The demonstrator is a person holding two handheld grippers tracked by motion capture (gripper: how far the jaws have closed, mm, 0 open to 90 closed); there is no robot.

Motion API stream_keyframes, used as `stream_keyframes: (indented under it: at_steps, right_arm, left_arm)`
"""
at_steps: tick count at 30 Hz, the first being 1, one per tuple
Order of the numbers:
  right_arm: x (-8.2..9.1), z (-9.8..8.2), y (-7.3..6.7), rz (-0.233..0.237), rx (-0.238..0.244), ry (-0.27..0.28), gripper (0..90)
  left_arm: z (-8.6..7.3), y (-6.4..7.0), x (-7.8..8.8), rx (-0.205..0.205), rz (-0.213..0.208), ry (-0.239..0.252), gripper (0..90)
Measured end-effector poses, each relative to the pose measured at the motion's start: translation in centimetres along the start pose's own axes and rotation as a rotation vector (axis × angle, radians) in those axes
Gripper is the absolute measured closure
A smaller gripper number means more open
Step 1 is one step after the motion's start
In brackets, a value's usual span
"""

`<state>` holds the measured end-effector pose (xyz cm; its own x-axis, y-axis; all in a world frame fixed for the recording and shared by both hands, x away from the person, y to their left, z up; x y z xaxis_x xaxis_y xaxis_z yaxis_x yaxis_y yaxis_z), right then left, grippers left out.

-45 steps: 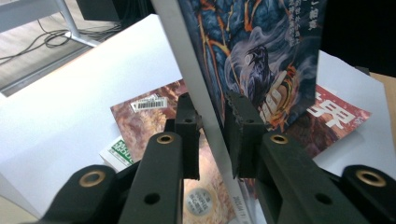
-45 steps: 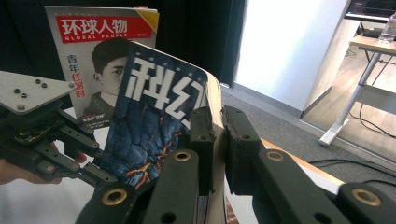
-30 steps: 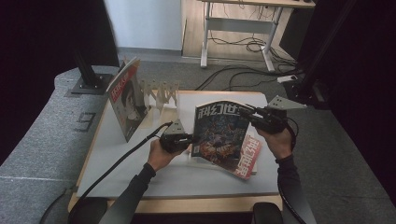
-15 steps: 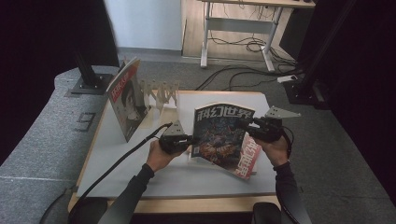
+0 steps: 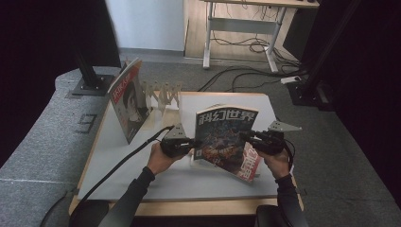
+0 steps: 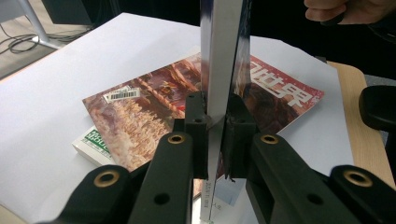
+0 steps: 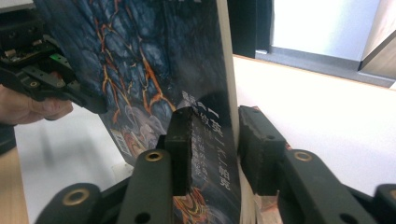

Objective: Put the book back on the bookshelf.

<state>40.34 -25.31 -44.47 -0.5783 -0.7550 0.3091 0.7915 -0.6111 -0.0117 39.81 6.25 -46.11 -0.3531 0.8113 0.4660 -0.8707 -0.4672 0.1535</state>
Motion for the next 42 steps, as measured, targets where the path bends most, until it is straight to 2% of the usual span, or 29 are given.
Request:
stream_keyframes:
  at_steps: [6, 9, 13, 18, 22, 29, 38, 42]
  right_arm:
    - [0.5, -0.3, -0.5, -0.001, 0.013, 0.024, 72.0]
    - [0.7, -0.5, -0.7, 0.008, 0.014, 0.04, 73.7]
    - [0.9, -0.7, -0.8, 0.015, 0.014, 0.049, 74.4]
    - [1.0, -0.8, -0.9, 0.019, 0.016, 0.054, 74.4]
    - [1.0, -0.8, -0.9, 0.02, 0.015, 0.059, 74.3]
    - [1.0, -0.8, -0.9, 0.021, 0.017, 0.059, 74.0]
    - [1.0, -0.7, -1.1, 0.011, 0.025, 0.052, 74.0]
    - [1.0, -0.6, -1.2, -0.005, 0.034, 0.041, 73.5]
  left_arm:
    - [0.1, 0.2, 0.1, 0.009, -0.015, -0.019, 81.6]
    - [0.4, 0.5, 0.0, -0.013, 0.0, -0.048, 79.6]
    - [1.1, 0.7, 0.0, -0.031, 0.006, -0.061, 76.6]
    - [2.3, 0.9, 0.1, -0.044, 0.009, -0.063, 76.6]
    - [3.7, 1.0, 0.7, -0.041, 0.003, -0.044, 74.7]
    - [5.7, 0.8, 1.2, -0.009, -0.032, -0.047, 73.7]
    - [7.4, 1.0, 1.5, -0.036, 0.001, -0.031, 73.2]
    - [7.6, 1.3, 1.6, -0.044, 0.005, -0.036, 79.9]
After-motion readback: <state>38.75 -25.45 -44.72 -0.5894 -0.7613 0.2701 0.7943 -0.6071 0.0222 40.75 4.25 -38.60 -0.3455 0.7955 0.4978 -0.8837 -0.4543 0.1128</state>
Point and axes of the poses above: each handheld gripper's, and its own axes: x roughly backward along the jaws, z roughly out of its top, y roughly to its right, the point moved 3 cm from there along -x, roughly forward along the jaws, and after that the axes turned 10 degrees about x, right-handed, at the moved point
